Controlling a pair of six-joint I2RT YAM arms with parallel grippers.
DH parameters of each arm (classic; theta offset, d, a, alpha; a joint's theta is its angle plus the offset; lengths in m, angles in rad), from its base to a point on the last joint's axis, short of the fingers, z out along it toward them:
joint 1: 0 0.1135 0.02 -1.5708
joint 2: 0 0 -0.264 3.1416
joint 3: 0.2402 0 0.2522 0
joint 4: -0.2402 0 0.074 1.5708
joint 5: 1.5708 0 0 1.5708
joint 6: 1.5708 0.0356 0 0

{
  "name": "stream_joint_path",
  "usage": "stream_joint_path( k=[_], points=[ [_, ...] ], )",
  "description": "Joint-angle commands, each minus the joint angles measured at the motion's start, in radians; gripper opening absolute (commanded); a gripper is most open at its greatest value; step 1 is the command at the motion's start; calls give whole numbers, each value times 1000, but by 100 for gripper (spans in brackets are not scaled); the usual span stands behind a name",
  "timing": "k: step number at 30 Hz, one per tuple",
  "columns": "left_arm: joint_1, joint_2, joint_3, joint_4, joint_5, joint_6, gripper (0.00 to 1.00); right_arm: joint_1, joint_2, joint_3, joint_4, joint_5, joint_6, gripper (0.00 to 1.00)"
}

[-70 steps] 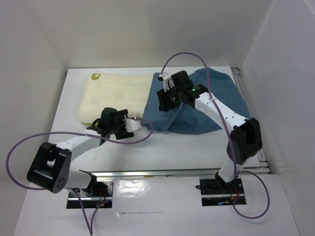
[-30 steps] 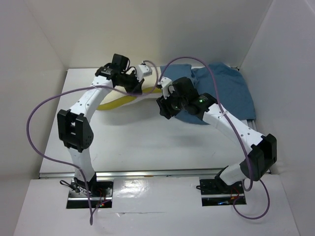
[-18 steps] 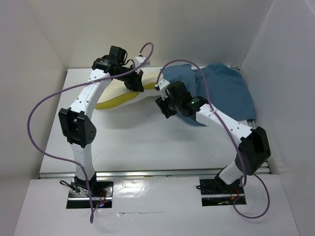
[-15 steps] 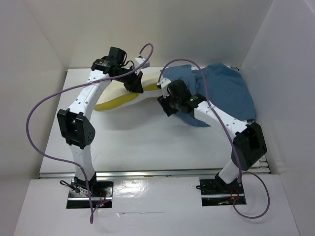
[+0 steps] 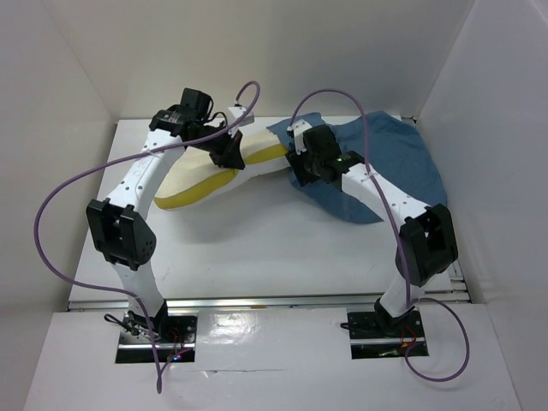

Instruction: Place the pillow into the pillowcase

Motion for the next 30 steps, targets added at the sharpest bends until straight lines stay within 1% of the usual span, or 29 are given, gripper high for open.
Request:
stream_joint_path(
  k=[1, 5, 11, 15, 21, 24, 25, 26, 27, 28, 29, 30],
  points=[
    [10, -28, 7, 34, 66, 16, 0, -5, -65, 49, 32, 32, 15, 57],
    [10, -6, 38, 34, 75, 7, 0, -5, -75, 40, 41, 42, 15, 57],
    [10, 3, 47, 34, 66, -2, 0, -5, -75, 133, 21, -9, 33, 57],
    [10, 21, 47, 34, 66, -12, 0, 7, -84, 164, 0, -31, 55, 57],
    [10, 21, 38, 54, 66, -30, 0, 25, -75, 155, 18, -41, 55, 57],
    [10, 21, 38, 54, 66, -39, 0, 44, -36, 146, 41, -50, 42, 57],
    [10, 21, 38, 54, 66, -39, 0, 44, -26, 156, 50, -50, 32, 53],
    [10, 21, 38, 54, 66, -39, 0, 44, -16, 156, 50, -64, 32, 40],
    [10, 21, 38, 65, 66, -48, 0, 44, -7, 156, 61, -64, 21, 29],
    [10, 21, 38, 65, 66, -48, 0, 44, 11, 181, 61, -87, 21, 19],
    [10, 21, 38, 74, 66, -57, 0, 44, 20, 196, 61, -107, 21, 11],
    [10, 21, 38, 85, 66, -70, 0, 44, 39, 213, 35, -163, 21, 3]
  ],
)
